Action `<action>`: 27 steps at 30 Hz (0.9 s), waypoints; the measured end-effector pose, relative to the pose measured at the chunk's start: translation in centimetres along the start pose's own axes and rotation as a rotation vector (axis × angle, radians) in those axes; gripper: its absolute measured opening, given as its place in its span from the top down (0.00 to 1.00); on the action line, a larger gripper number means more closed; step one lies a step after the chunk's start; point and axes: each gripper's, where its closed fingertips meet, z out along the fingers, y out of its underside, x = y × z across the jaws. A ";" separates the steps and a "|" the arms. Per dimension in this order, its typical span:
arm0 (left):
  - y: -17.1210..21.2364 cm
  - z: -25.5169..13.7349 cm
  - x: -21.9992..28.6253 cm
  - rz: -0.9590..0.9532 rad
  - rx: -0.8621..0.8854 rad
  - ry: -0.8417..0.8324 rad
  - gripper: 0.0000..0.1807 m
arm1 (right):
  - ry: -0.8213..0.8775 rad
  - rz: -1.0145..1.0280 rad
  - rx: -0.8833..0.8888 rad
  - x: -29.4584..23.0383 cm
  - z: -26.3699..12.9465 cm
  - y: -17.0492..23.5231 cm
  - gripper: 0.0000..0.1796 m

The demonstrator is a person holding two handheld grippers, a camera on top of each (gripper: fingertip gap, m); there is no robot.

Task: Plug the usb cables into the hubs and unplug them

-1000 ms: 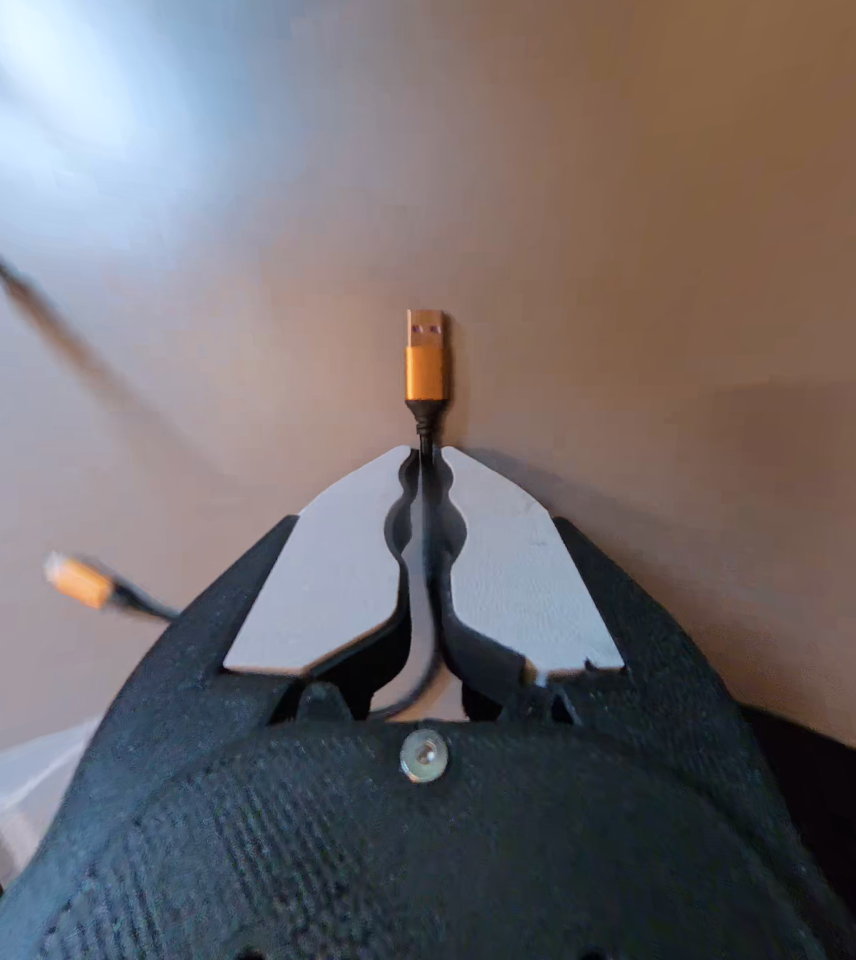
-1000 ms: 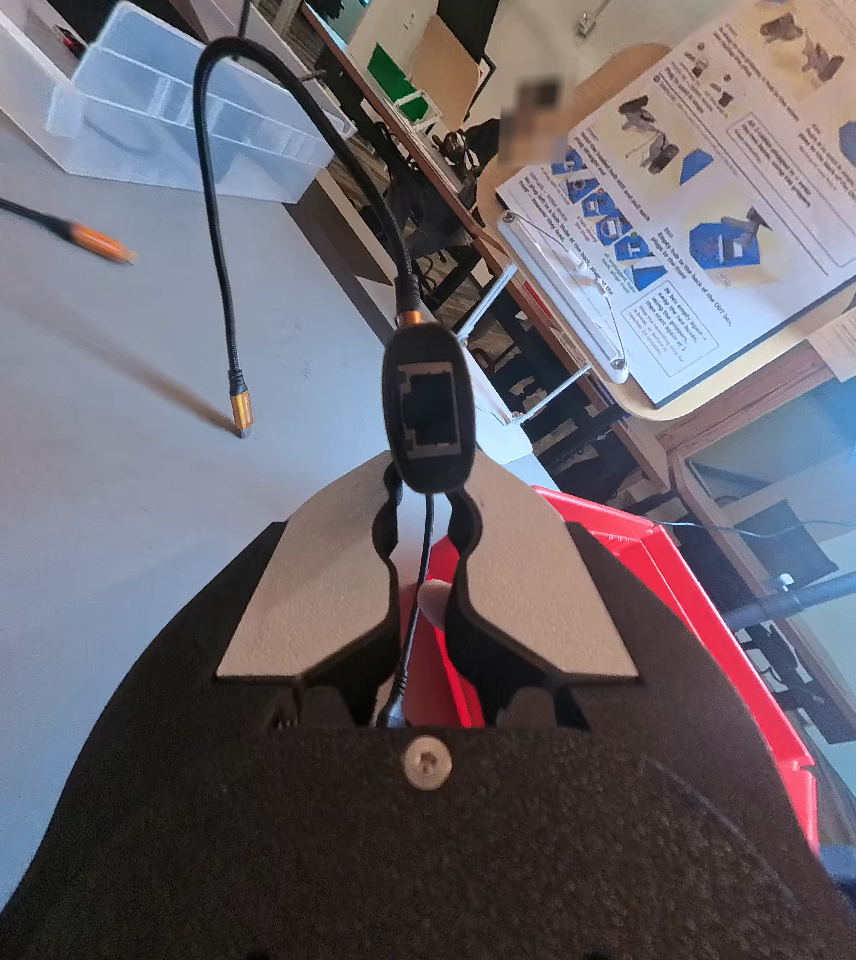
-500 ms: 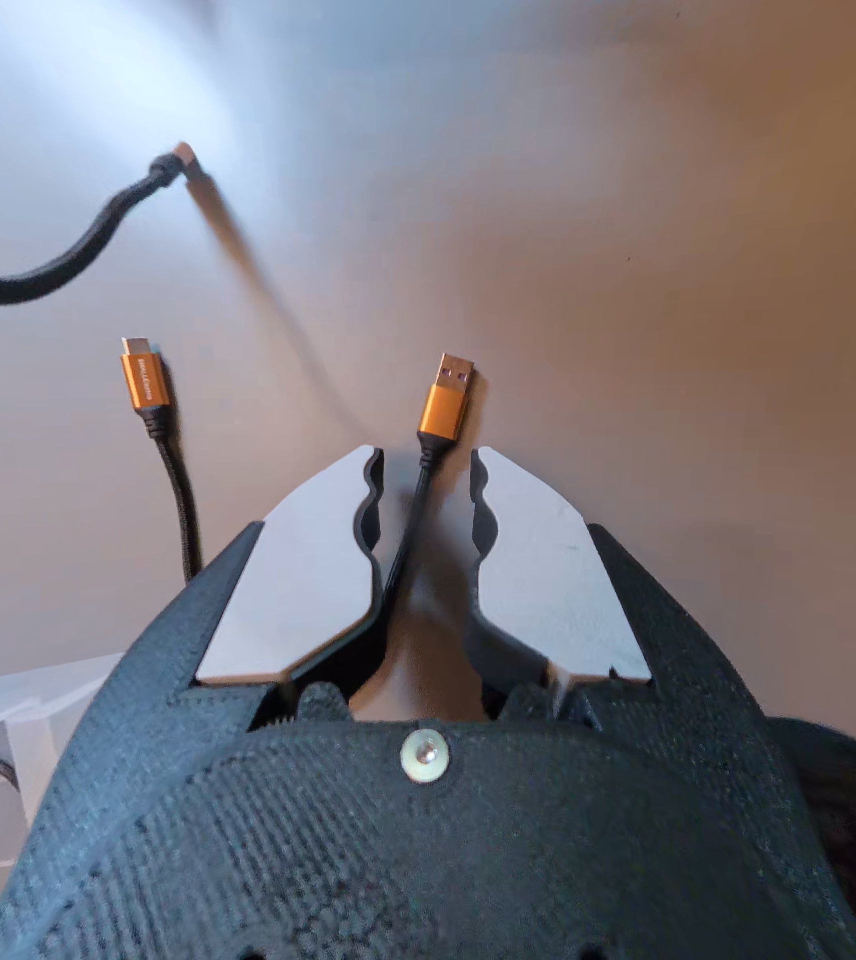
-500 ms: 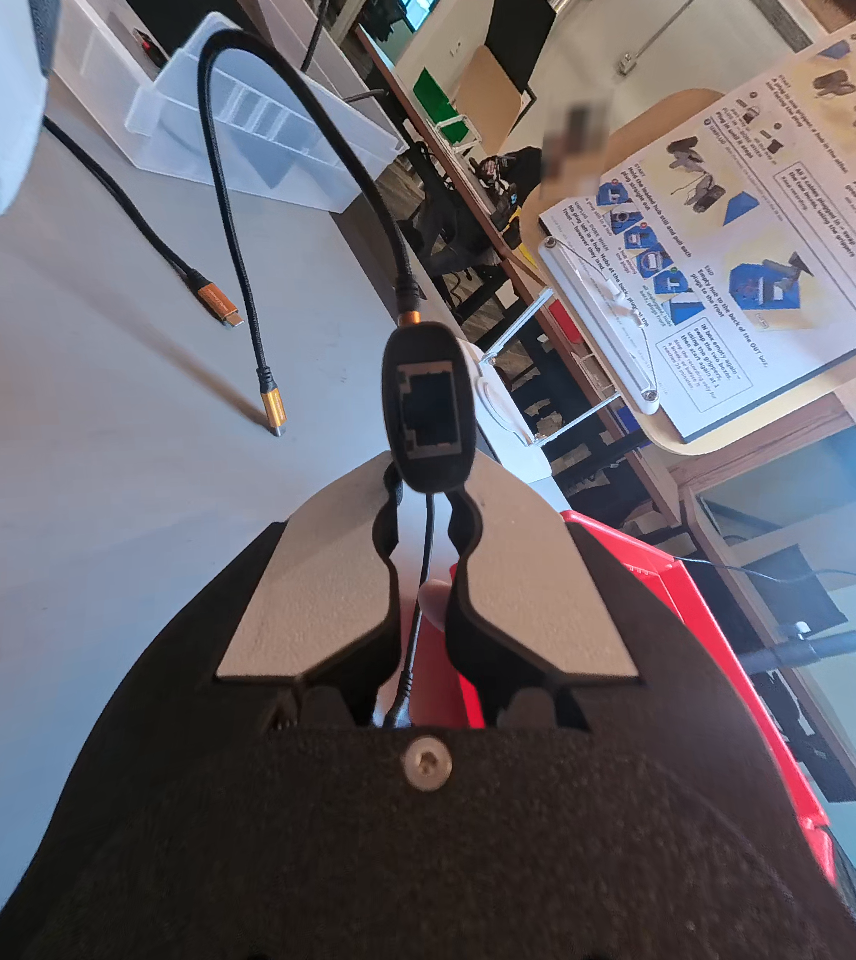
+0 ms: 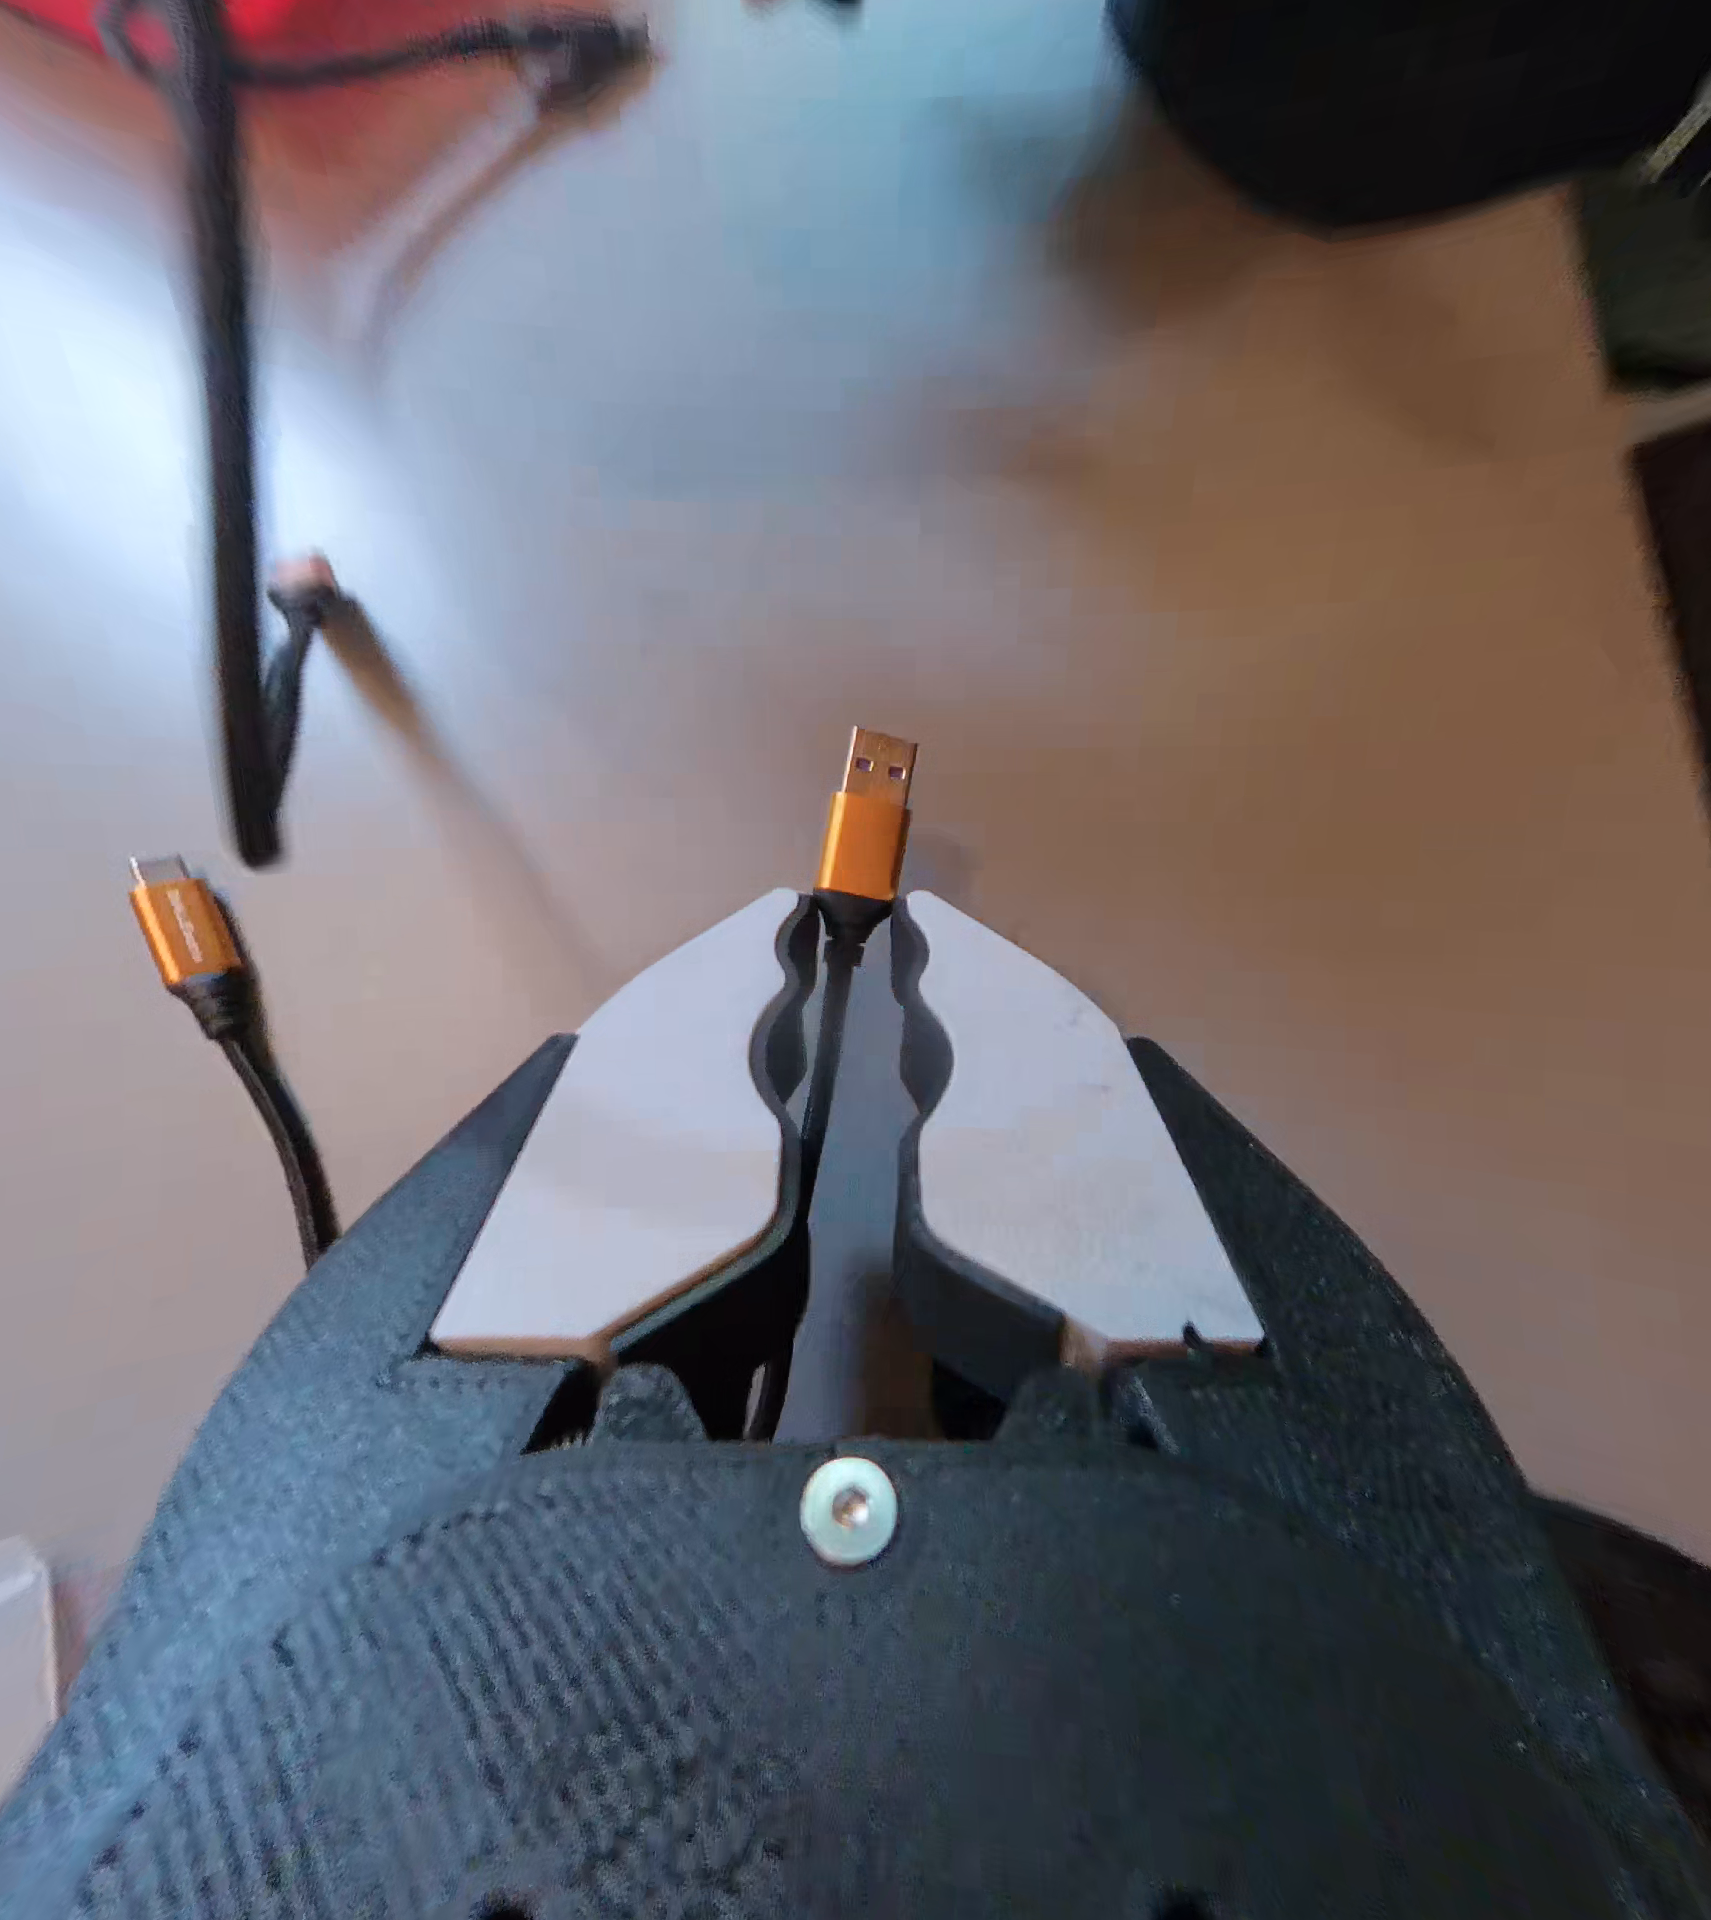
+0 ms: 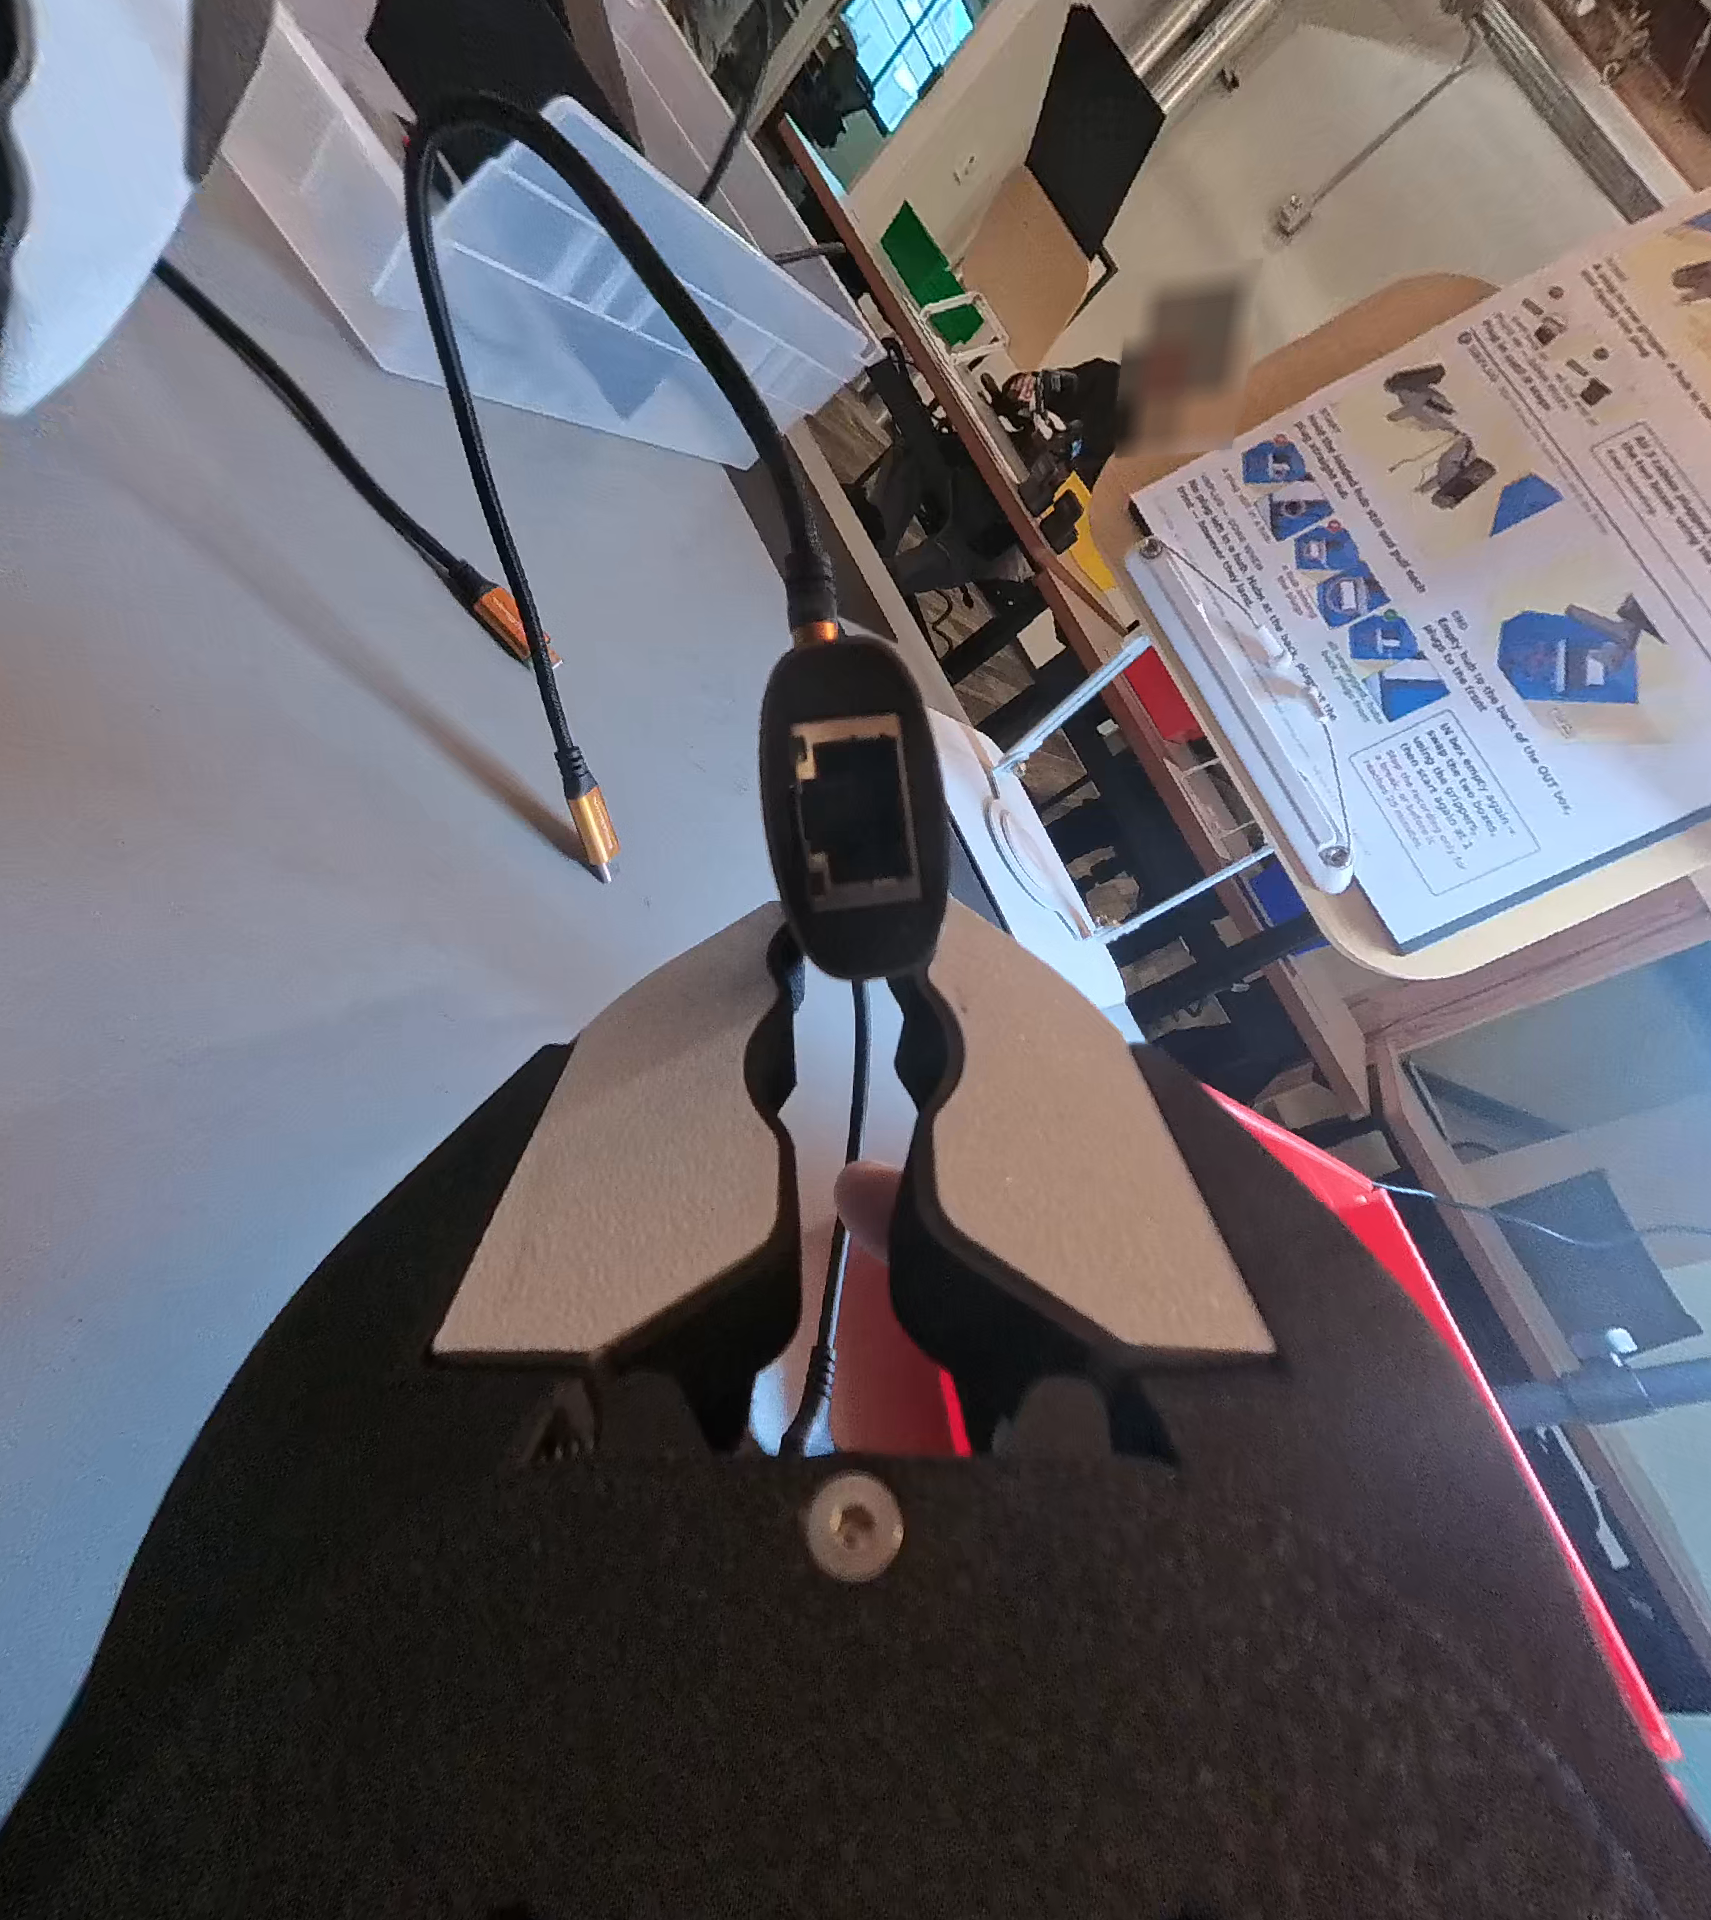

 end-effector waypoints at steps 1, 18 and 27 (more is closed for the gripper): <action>-1.1 -0.5 0.2 -0.017 0.049 0.009 0.93 | -0.002 -0.008 0.007 -0.1 0.0 -0.2 0.92; -8.2 -0.7 2.3 -0.451 0.339 0.192 0.93 | 0.006 -0.326 0.087 -3.2 -0.1 -3.2 0.92; -7.1 -0.4 2.2 -0.459 0.311 0.209 0.93 | -0.009 -0.441 0.109 -4.7 -0.3 -4.2 0.92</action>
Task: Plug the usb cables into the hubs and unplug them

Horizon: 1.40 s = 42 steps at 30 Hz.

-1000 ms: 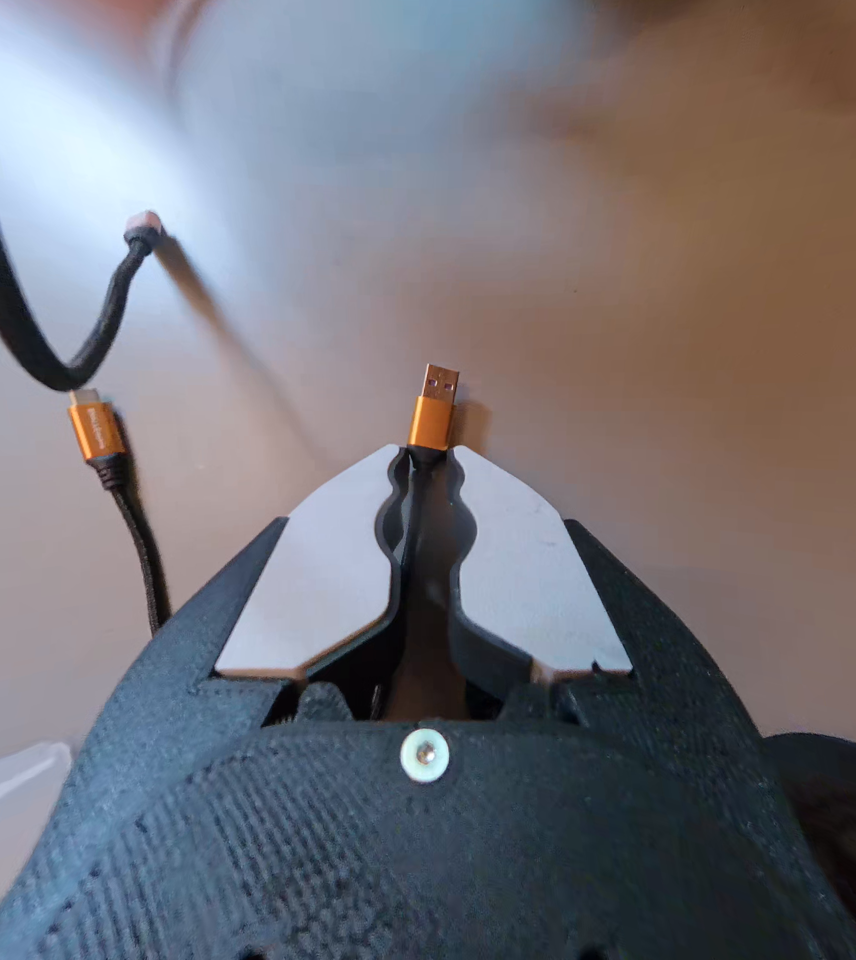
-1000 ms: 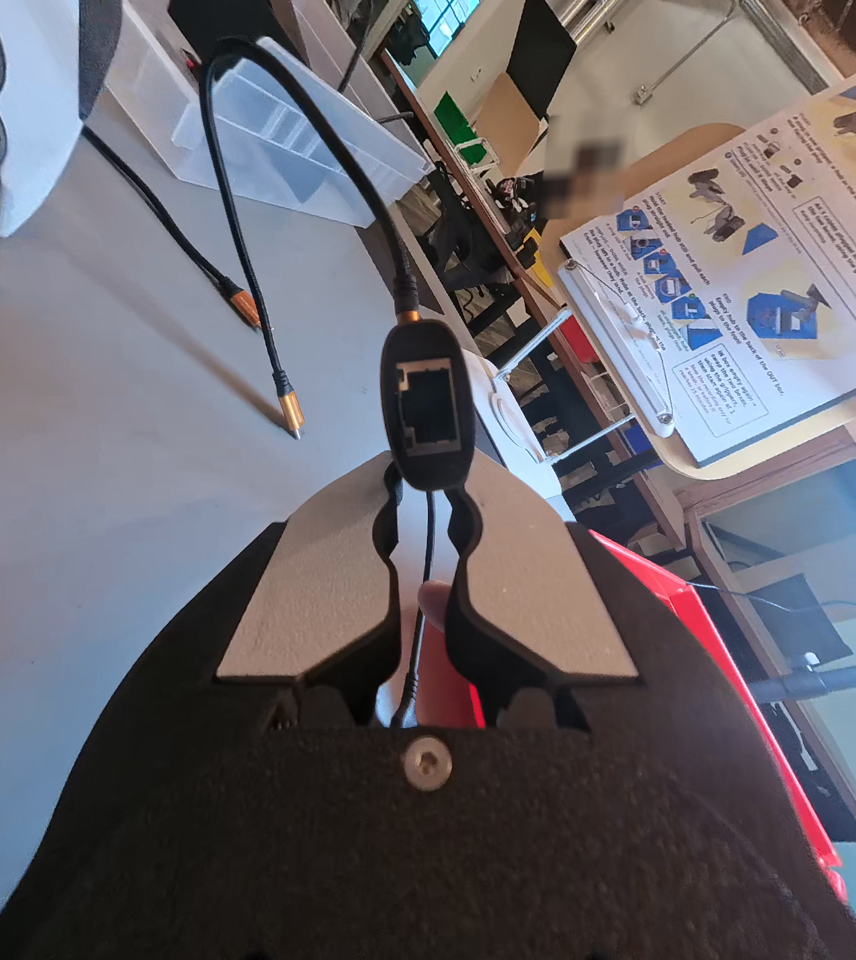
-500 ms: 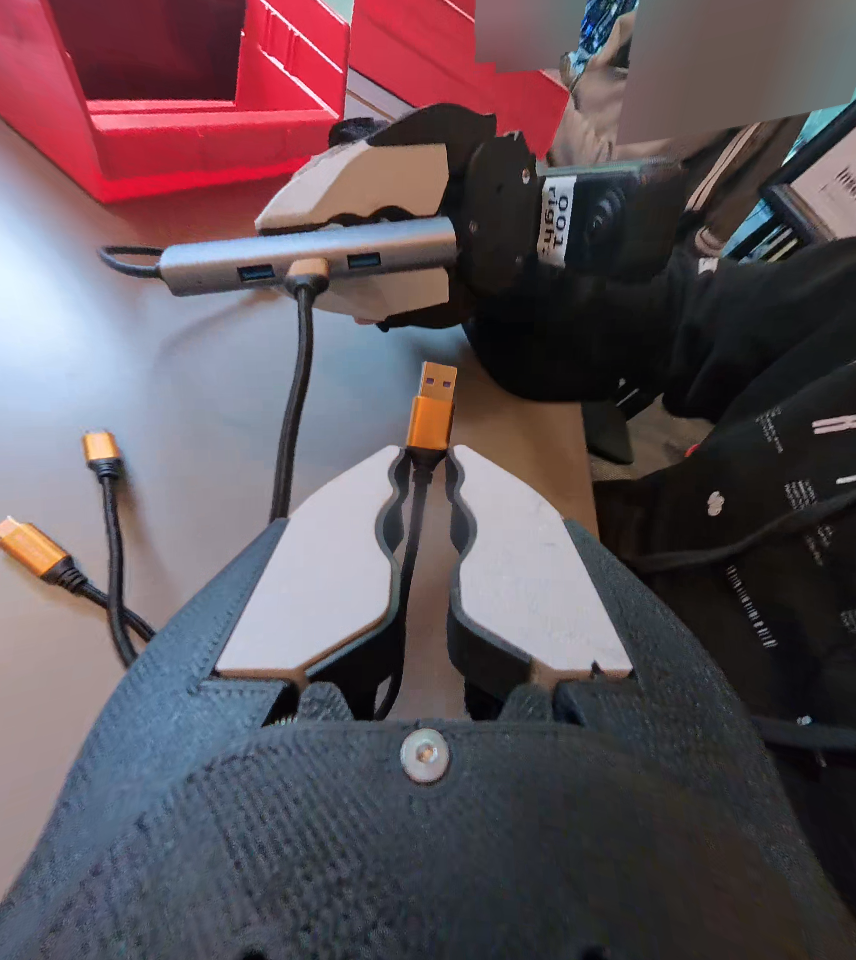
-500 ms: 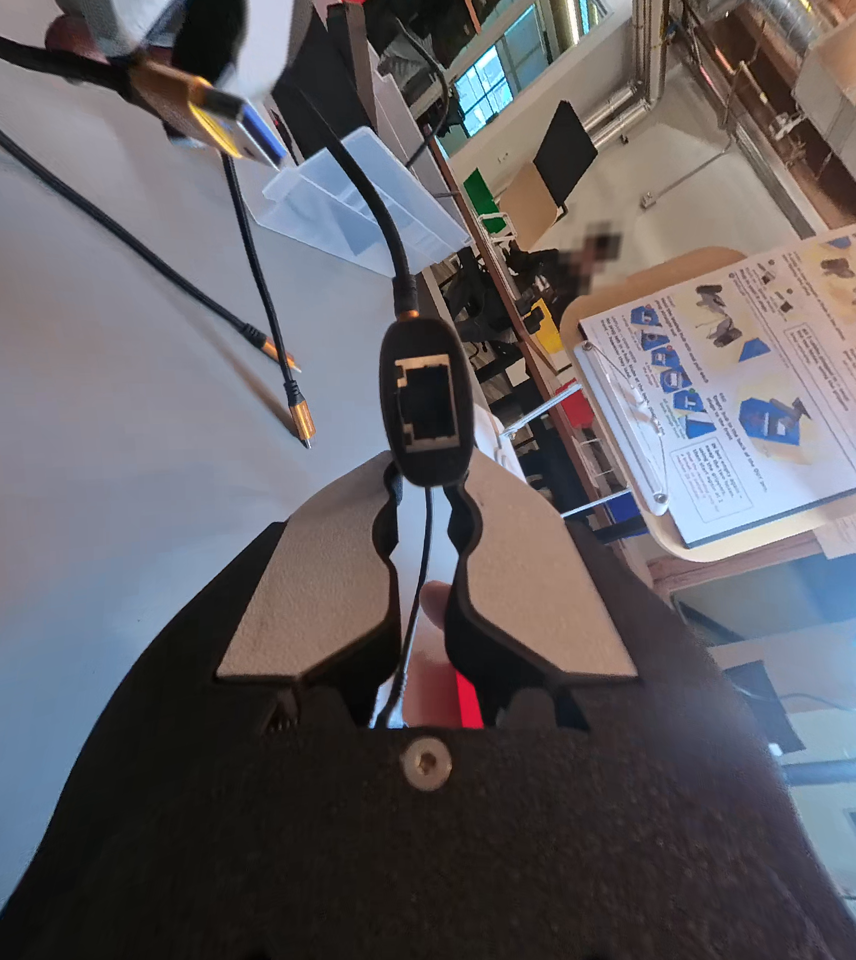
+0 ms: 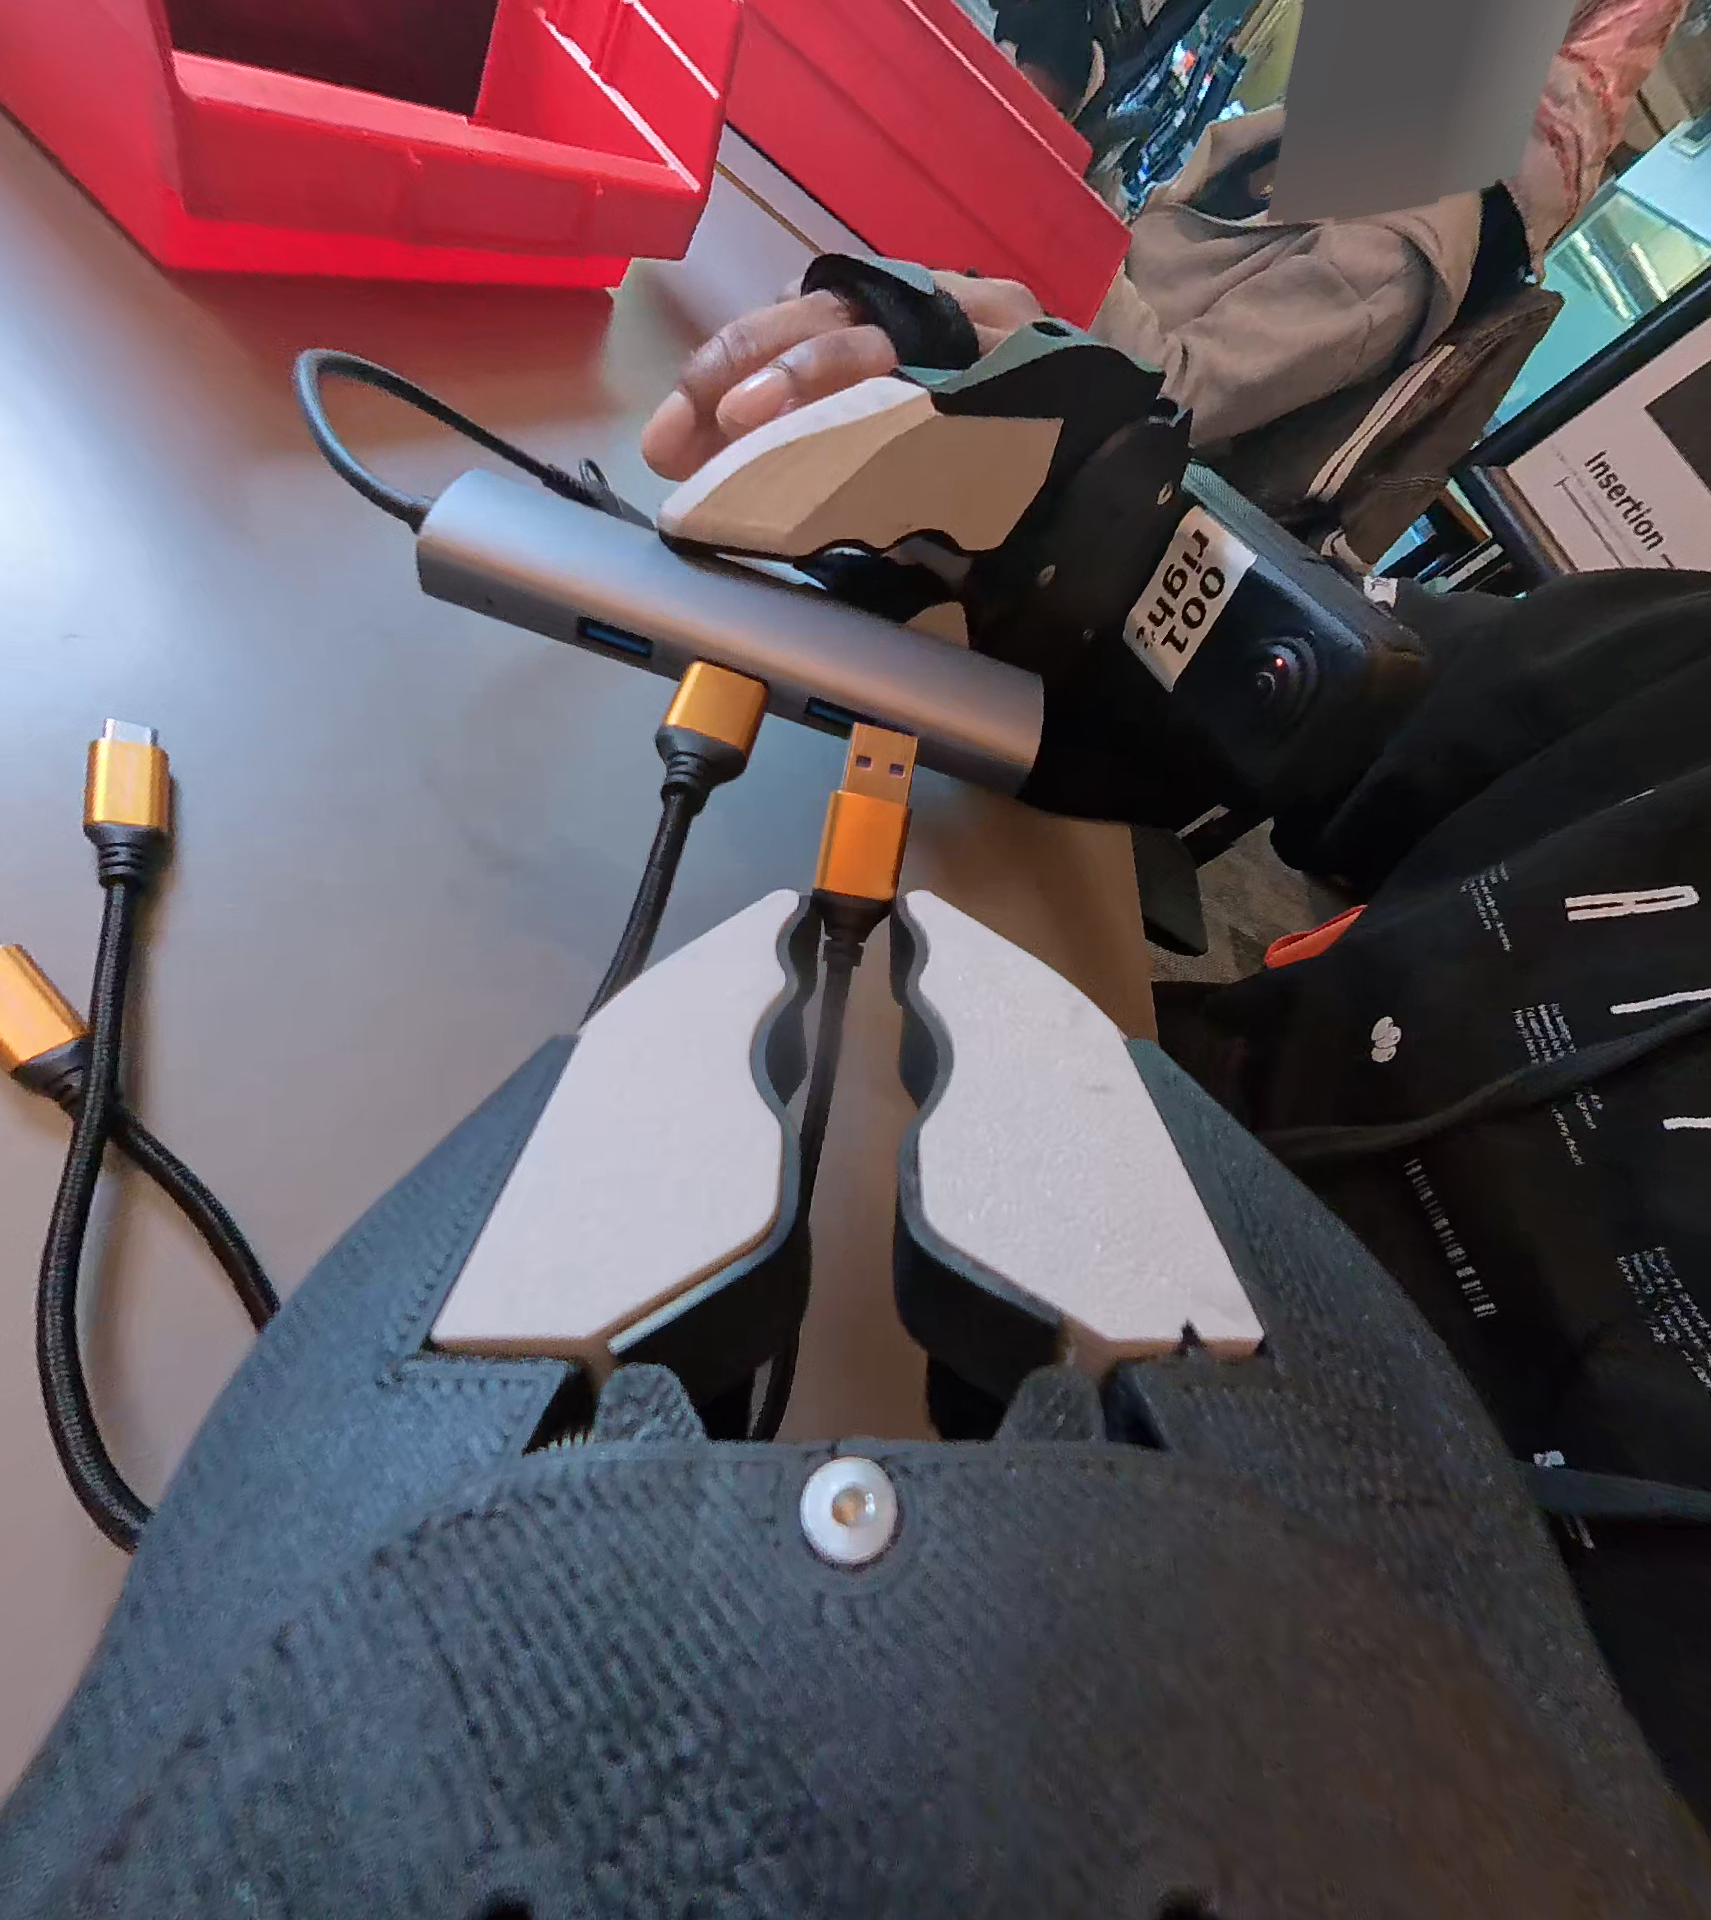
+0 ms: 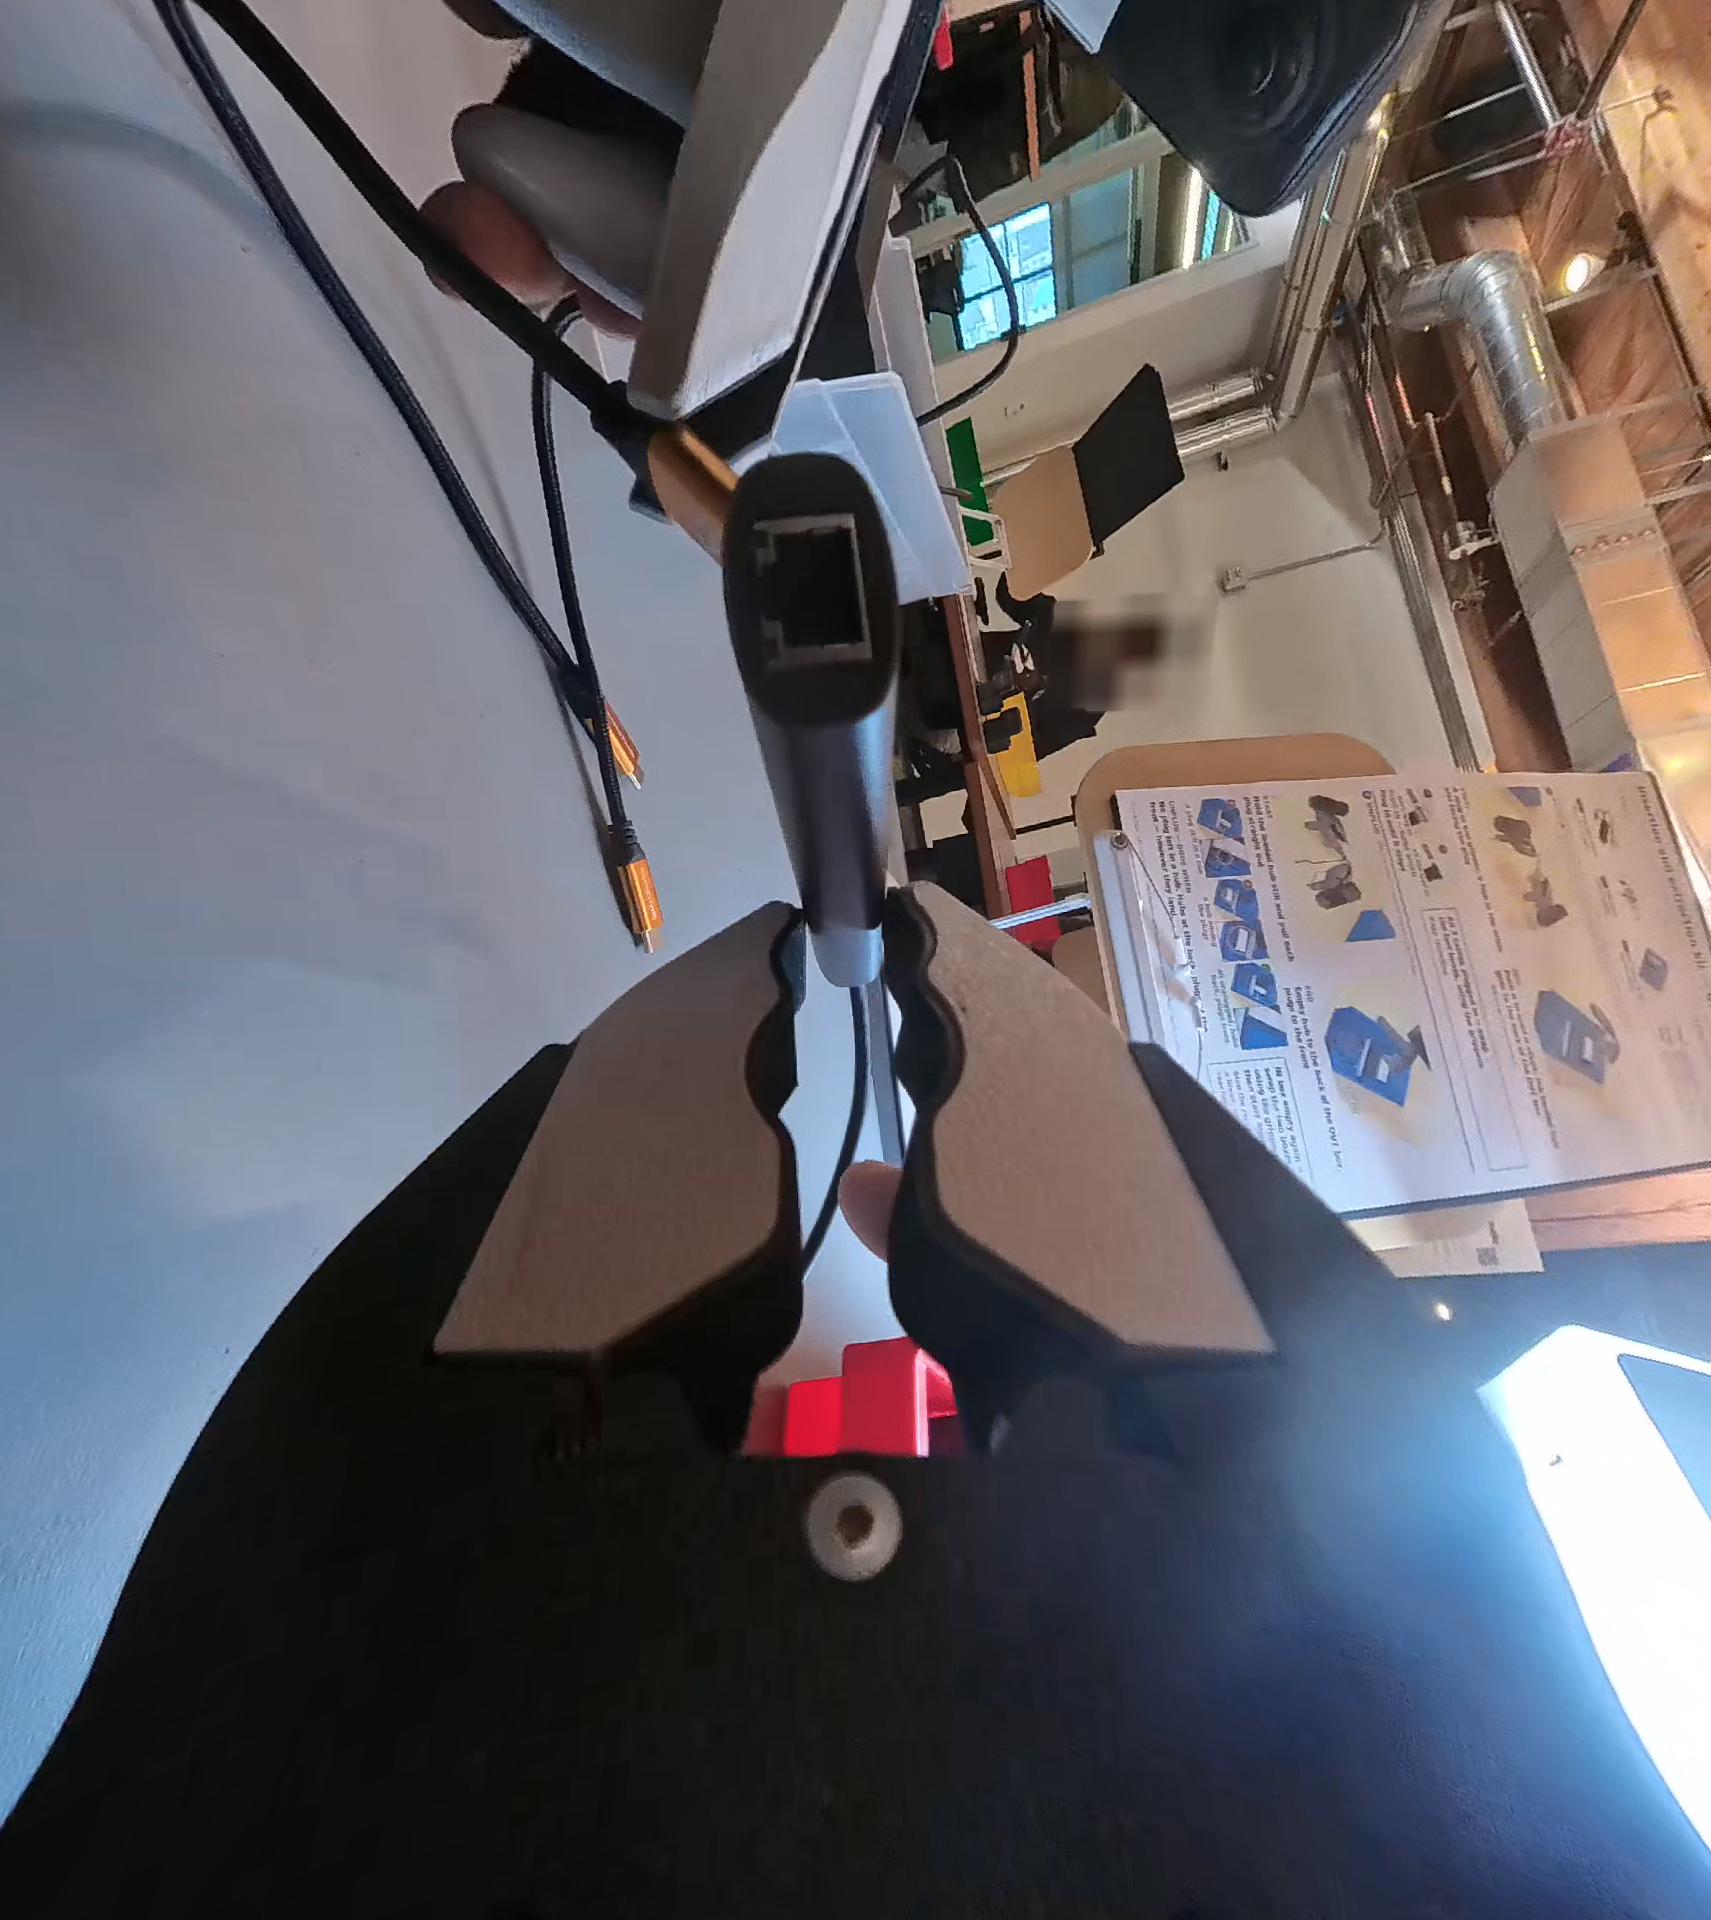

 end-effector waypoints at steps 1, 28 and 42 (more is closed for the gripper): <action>0.1 0.0 0.0 0.002 -0.008 -0.001 0.93 | -0.006 0.004 0.006 -0.1 -0.1 0.0 0.92; 2.2 -0.7 -0.2 -0.099 -0.134 -0.007 0.92 | -0.106 -0.115 0.100 -3.6 0.5 -2.1 0.92; -0.5 -1.8 0.0 0.735 -0.142 -0.500 0.83 | -0.110 0.172 0.137 -1.7 0.3 -1.6 0.92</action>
